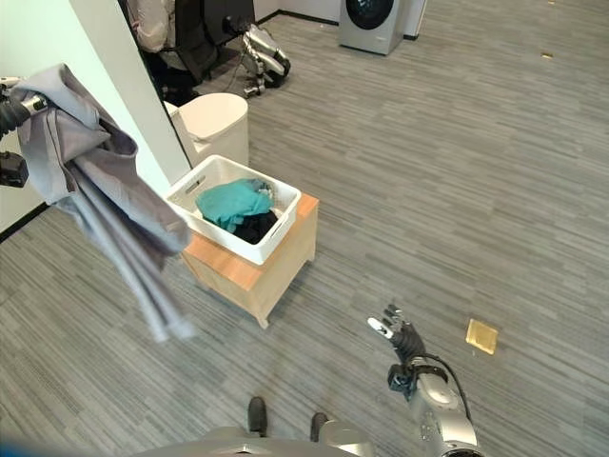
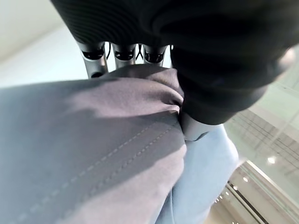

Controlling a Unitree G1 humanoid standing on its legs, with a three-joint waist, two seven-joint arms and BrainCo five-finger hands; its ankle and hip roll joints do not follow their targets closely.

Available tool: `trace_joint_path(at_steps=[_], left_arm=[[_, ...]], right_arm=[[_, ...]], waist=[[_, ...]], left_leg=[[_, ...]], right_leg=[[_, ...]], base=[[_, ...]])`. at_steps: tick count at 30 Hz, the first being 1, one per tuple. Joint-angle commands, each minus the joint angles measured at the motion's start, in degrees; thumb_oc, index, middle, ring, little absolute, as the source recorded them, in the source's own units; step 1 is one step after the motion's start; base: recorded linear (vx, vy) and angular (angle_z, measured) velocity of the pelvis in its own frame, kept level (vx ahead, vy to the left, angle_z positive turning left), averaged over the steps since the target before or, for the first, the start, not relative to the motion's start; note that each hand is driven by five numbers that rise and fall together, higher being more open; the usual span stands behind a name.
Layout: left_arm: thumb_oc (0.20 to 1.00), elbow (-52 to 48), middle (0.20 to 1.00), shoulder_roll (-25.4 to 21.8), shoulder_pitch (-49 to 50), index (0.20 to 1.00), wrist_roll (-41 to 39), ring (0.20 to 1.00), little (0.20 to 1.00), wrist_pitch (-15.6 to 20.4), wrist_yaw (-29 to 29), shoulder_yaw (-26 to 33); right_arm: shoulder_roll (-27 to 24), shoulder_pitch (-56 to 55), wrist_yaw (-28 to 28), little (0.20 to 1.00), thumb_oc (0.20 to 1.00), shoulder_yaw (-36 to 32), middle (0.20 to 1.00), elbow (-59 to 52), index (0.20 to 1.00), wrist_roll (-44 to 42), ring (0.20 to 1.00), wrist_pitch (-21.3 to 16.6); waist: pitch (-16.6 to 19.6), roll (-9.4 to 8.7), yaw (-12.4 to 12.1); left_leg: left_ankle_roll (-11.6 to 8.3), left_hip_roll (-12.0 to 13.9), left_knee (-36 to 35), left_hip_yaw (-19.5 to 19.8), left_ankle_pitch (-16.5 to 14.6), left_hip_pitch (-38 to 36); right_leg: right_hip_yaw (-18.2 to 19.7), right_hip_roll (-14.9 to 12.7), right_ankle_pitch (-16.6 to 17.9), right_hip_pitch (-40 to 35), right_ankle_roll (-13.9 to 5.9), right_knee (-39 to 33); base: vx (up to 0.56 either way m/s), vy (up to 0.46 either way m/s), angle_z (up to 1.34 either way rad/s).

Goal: Pick up bed clothes into laundry basket.

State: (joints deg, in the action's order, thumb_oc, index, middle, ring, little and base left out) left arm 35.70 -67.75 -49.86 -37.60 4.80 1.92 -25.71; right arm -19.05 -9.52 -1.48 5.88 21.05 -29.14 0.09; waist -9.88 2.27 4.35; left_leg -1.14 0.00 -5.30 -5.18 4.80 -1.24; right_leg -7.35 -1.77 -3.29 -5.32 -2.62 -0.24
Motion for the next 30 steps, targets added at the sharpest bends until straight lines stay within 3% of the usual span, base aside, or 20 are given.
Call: trace_joint_path(at_steps=[1,11,15,30], left_arm=[[0.200,1.27,0.200,-3.43,-10.32,0.200,0.83,0.200,0.200,3.99,0.37,-0.09],[0.200,9.29,0.200,1.73,-32.62,0.200,1.81,0.200,0.200,3.34,-0.08,-16.96],[0.200,12.91,0.200,2.95,-40.35,0.200,1.90,0.200,0.200,3.17,-0.42,-22.13],[0.200,25.34,0.200,1.76,-55.34,0.200,5.82,0.200,0.200,0.89,-0.99,-31.40]], right_arm=[[-2.55,-1.07,-0.64,1.000,1.000,-1.06,1.000,-3.06,1.000,0.77,1.000,-1.81],[-2.74,-1.53,-0.52,1.000,1.000,-0.70,1.000,-4.24,1.000,0.02,1.000,-2.13],[-2.85,-2.33,-1.14,1.000,1.000,-0.18,1.000,-4.83,1.000,-0.59,1.000,-1.95],[-2.19,-5.20,-2.90,1.000,1.000,0.00,1.000,-3.28,1.000,-1.57,1.000,-0.26]], waist=[[2.30,0.60,-0.20],[2.64,0.45,2.03],[3.00,1.27,2.98],[4.25,3.23,4.62]], left_leg=[[-1.72,3.01,0.30,-1.14,-3.98,-2.37],[-1.68,2.58,0.30,-2.88,-4.51,-1.10],[-1.66,2.27,0.30,-3.91,-4.75,-0.87],[-1.73,1.77,0.30,-7.01,-5.67,-1.38]], right_leg=[[0.41,-6.79,2.80,-0.15,-6.86,-3.27],[1.25,-6.99,4.50,1.63,-8.43,-4.76],[1.89,-7.22,5.04,2.67,-9.05,-4.76],[3.13,-7.49,5.99,3.88,-10.21,-4.76]], base=[[0.04,0.130,-0.19],[0.02,0.031,-0.13],[0.04,0.037,-0.13],[0.06,0.027,-0.11]])
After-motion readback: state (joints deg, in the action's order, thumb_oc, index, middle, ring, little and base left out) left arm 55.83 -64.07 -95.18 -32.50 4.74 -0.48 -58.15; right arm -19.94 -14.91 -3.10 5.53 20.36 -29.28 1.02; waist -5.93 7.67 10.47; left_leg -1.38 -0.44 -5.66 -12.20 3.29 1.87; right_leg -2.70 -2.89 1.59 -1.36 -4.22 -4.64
